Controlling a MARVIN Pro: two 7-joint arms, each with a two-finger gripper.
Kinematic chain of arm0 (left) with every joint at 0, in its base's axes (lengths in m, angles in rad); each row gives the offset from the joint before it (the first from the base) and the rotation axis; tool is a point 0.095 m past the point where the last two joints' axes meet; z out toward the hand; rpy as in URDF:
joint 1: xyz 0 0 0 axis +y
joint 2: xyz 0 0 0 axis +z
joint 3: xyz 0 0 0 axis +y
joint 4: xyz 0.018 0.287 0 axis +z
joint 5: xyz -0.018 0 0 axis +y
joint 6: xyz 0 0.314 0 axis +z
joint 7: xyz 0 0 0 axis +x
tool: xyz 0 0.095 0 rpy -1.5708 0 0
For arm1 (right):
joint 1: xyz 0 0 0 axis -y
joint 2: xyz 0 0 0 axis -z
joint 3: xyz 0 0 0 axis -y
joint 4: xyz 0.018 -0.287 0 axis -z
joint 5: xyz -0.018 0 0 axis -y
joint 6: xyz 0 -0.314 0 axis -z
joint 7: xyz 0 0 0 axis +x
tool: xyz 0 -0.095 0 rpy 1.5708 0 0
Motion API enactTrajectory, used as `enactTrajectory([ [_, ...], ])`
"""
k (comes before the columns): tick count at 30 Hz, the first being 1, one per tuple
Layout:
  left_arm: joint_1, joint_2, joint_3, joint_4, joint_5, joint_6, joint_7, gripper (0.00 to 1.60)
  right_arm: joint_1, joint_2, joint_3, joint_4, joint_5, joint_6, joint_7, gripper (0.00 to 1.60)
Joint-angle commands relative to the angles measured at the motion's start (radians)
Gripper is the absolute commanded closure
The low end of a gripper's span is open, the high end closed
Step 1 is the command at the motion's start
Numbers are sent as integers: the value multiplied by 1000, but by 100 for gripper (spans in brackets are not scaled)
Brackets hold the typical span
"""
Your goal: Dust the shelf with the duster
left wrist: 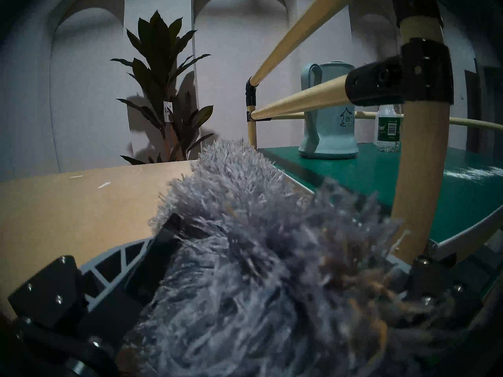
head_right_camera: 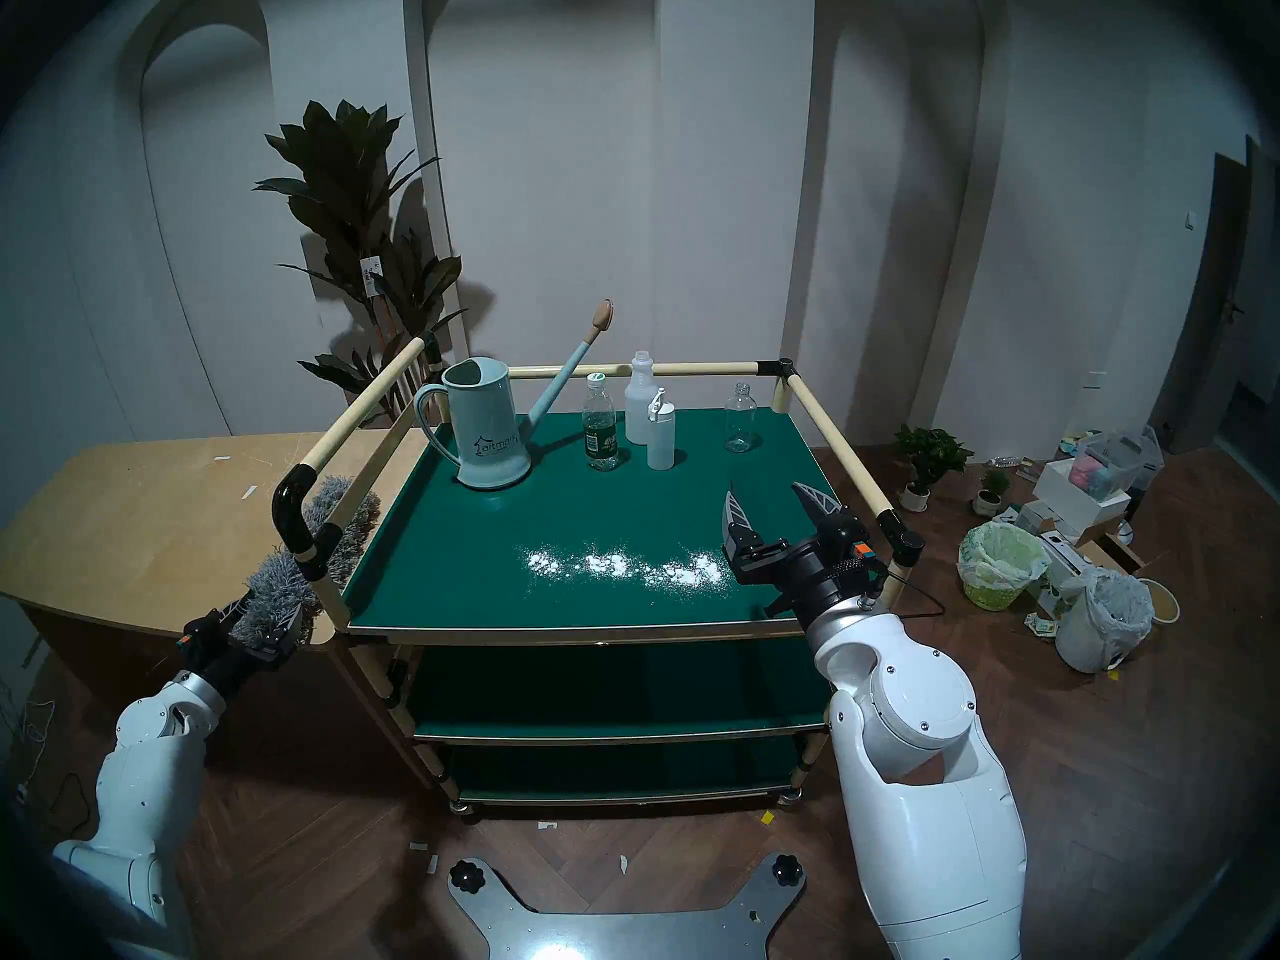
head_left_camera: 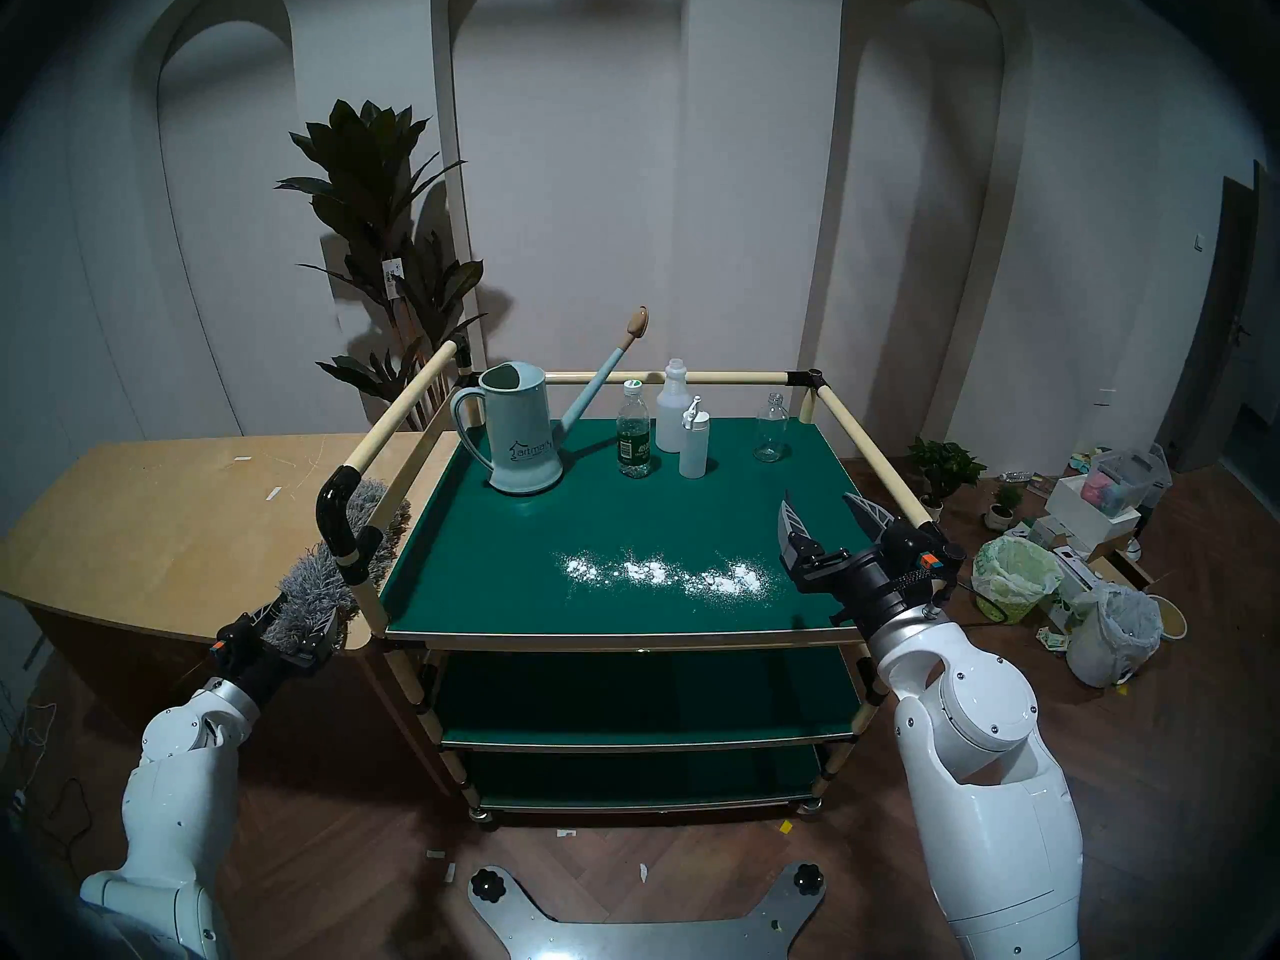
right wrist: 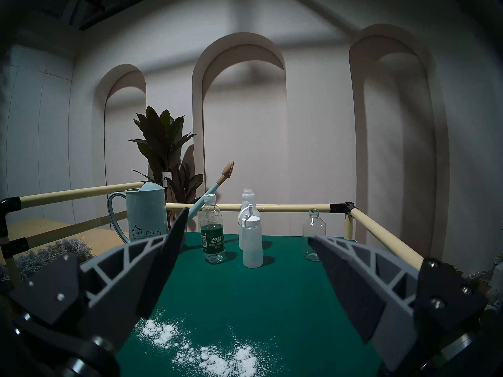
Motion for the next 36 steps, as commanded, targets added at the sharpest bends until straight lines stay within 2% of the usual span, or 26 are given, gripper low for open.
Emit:
enactTrajectory([
  [1, -49, 18, 10, 25, -5, 6, -30, 0, 21, -3, 5, -12, 9, -12, 2, 0],
  [4, -54, 23, 20, 42, -1, 14, -44, 0, 21, -5, 5, -13, 8, -13, -3, 0],
  [6, -59, 25, 24, 54, -3, 21, -52, 11, 20, -5, 6, -12, 8, -15, -6, 0],
  [9, -64, 26, 32, 71, 1, 14, -54, 36, 19, -5, 7, -11, 9, -16, -8, 0],
  [12, -67, 27, 36, 78, 1, 10, -54, 43, 18, -6, 8, -13, 8, -17, -11, 0],
  [14, -65, 27, 39, 75, 0, 7, -57, 59, 18, -6, 9, -10, 9, -18, -12, 0],
  [15, -63, 26, 39, 72, -2, 6, -58, 74, 18, -6, 10, -9, 10, -18, -13, 0],
  [18, -58, 25, 40, 61, -5, 3, -61, 100, 19, -7, 9, -8, 9, -19, -16, 0],
  [20, -54, 25, 39, 55, -7, -1, -63, 135, 19, -7, 9, -7, 10, -19, -17, 0],
  [21, -50, 24, 38, 51, -8, -1, -63, 160, 20, -7, 9, -6, 11, -20, -17, 0],
  [27, -17, 14, 20, 7, -16, -1, -45, 160, 23, -6, 10, 4, 14, -22, -17, 0],
  [36, 41, -11, -25, -92, -14, 21, 68, 160, 25, -5, 12, 12, 20, -25, -12, 0],
])
